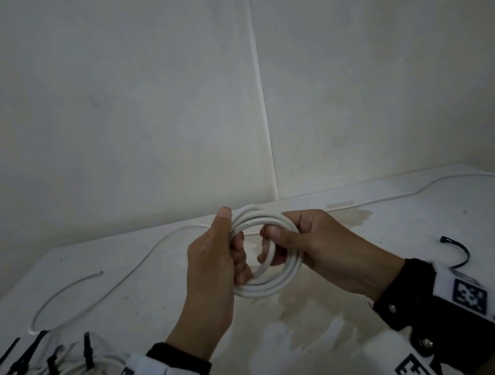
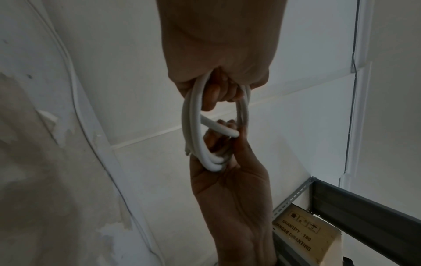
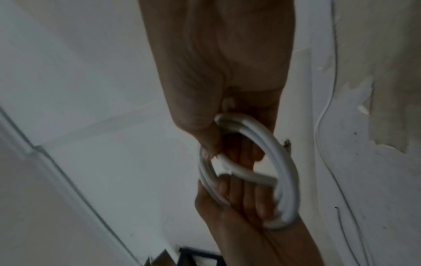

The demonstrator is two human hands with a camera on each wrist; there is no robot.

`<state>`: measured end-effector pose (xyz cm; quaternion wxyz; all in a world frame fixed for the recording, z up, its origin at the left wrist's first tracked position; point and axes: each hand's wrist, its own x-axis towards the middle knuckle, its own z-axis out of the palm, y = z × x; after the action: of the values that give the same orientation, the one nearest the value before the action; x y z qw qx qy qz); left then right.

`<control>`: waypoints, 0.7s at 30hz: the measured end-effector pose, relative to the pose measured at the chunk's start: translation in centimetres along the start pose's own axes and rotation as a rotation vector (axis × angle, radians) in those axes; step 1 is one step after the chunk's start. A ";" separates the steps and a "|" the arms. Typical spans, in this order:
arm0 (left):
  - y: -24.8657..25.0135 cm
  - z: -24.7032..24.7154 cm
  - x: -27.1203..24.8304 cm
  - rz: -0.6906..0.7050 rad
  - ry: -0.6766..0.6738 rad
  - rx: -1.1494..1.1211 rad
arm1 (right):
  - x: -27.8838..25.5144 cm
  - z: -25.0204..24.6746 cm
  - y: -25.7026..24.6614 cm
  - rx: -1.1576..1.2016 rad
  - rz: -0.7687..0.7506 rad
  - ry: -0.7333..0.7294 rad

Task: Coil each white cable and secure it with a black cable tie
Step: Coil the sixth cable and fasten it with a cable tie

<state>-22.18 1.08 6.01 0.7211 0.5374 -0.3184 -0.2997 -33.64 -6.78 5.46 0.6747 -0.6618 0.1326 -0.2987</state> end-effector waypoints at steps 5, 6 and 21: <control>-0.4 -0.6 0.4 0.007 0.044 -0.001 | -0.4 0.6 -0.2 0.217 0.114 -0.115; -0.5 -0.7 0.4 0.013 0.048 -0.001 | -0.4 0.6 -0.2 0.159 0.120 -0.107; -0.5 0.1 0.1 0.090 0.050 0.055 | -0.5 0.3 -0.9 -0.071 0.086 -0.036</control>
<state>-22.24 0.80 5.61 0.7265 0.5496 -0.3322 -0.2447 -34.05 -6.26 6.22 0.6652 -0.6844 0.1590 -0.2526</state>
